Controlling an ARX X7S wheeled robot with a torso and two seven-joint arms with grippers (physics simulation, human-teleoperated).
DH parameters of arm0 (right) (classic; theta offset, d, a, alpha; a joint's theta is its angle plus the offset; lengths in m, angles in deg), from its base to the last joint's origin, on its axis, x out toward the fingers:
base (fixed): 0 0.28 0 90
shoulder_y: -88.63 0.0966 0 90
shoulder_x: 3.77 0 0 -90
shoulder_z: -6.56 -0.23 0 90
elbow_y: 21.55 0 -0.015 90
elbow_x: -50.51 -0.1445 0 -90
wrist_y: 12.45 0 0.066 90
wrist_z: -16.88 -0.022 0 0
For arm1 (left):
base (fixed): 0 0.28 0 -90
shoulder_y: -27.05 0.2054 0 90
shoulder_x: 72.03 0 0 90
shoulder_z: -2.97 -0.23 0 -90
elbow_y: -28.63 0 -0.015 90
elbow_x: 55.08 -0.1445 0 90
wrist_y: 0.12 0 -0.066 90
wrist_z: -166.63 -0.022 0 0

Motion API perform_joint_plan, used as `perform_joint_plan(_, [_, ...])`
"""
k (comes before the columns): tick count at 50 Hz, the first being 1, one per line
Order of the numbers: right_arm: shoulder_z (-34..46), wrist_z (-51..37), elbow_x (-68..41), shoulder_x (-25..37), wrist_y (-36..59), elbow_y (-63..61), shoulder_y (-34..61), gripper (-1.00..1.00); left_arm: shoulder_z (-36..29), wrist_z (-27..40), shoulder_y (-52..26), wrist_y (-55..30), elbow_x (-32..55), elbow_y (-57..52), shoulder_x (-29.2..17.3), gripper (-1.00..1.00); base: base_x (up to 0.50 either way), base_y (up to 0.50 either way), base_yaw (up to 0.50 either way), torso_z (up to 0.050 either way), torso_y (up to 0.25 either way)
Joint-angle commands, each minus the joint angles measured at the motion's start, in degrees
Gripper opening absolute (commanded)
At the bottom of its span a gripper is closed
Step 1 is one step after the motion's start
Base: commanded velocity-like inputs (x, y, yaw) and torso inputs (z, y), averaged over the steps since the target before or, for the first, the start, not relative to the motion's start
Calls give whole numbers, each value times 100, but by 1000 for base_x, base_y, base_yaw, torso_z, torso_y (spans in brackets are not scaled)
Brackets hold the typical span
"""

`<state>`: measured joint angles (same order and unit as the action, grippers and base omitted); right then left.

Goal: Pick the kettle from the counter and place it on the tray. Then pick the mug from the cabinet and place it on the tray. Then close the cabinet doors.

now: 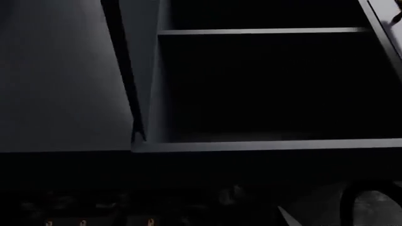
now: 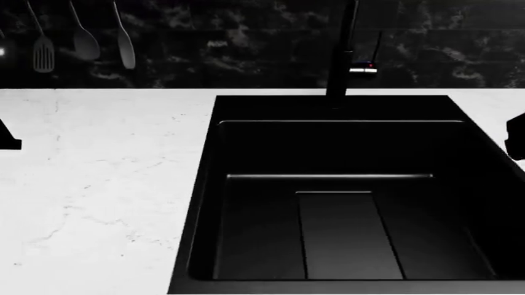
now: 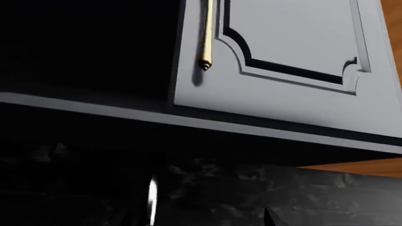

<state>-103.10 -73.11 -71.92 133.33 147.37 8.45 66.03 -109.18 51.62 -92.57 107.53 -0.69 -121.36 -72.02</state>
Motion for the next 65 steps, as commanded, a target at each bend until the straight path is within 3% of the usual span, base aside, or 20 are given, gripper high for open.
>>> perform_joint_plan(1, [-36,0,68,-151,140,0,-87,100,-3,42,24,7,-14,-1,0,100,0,500,0,0,0])
perform_joint_plan(14, [-213,0,-17,-238,249,0,-208,100,12,47,35,-83,13,-1,0,100,0,500,0,0,0])
perform_joint_plan(18, [-332,0,-4,-301,175,0,-428,100,274,232,-216,-323,522,0,0,100,0,0,0,0,0])
perform_joint_plan(21, [-347,0,64,-311,209,0,-510,100,899,629,-828,-1160,1416,-1,0,100,0,0,0,0,0])
perform_joint_plan(24, [-320,0,113,-292,171,0,-577,100,1631,999,-1532,-1982,2269,0,1,100,0,0,0,0,0])
perform_joint_plan(26, [-356,0,91,-283,156,0,-616,100,3350,208,69,-3700,3750,0,1720,100,0,0,0,0,0])
perform_joint_plan(27, [-382,0,86,-287,153,0,-652,100,4209,161,198,-4560,4044,17,1924,100,0,0,0,0,0])
perform_joint_plan(28, [-401,0,82,-292,153,0,-674,100,5069,141,225,-5243,4150,88,1952,100,0,0,0,0,0])
perform_joint_plan(30, [-408,0,62,-279,146,0,-677,100,6787,157,241,-5404,4185,353,1784,100,0,0,0,0,0])
perform_joint_plan(31, [-407,0,70,-275,136,0,-692,100,7266,161,226,-5454,4160,469,1702,100,0,0,0,0,0])
perform_joint_plan(33, [-415,0,62,-266,114,0,-710,100,7319,179,212,-5523,4178,693,1568,100,0,0,0,0,0])
perform_joint_plan(40, [-386,0,45,-224,49,0,-703,100,6981,20,184,-5236,3828,1473,921,100,0,0,0,0,0])
perform_joint_plan(45, [-397,0,37,-208,20,0,-685,100,6604,-250,303,-4340,3475,1950,18,100,0,0,0,0,0])
perform_joint_plan(51, [-443,0,34,-306,103,0,-728,100,6669,-1192,215,-3581,3682,2324,-1,100,0,0,0,0,0])
perform_joint_plan(53, [-495,0,21,-339,155,0,-765,100,4950,-1576,-1504,-5300,2790,3089,1718,100,0,0,0,0,0])
perform_joint_plan(55, [-565,0,-8,-345,172,0,-801,100,3231,-1351,-3223,-7019,3204,3475,3437,100,0,0,0,0,0])
perform_joint_plan(56, [-612,0,-33,-372,213,0,-818,100,2372,-1461,-4082,-7878,3137,3611,3920,100,0,0,0,0,0])
perform_joint_plan(57, [-641,0,-33,-421,266,0,-841,100,1689,-1528,-4942,-7890,3083,3786,4100,100,0,0,0,0,0])
perform_joint_plan(62, [-827,0,-81,-622,491,0,-961,100,1093,-1874,-9239,-7873,2590,4490,4840,100,0,0,0,0,0])
perform_joint_plan(65, [-1007,0,-184,-687,588,0,-1033,100,743,-2166,-9691,-7783,2197,4924,5255,100,0,0,0,0,0])
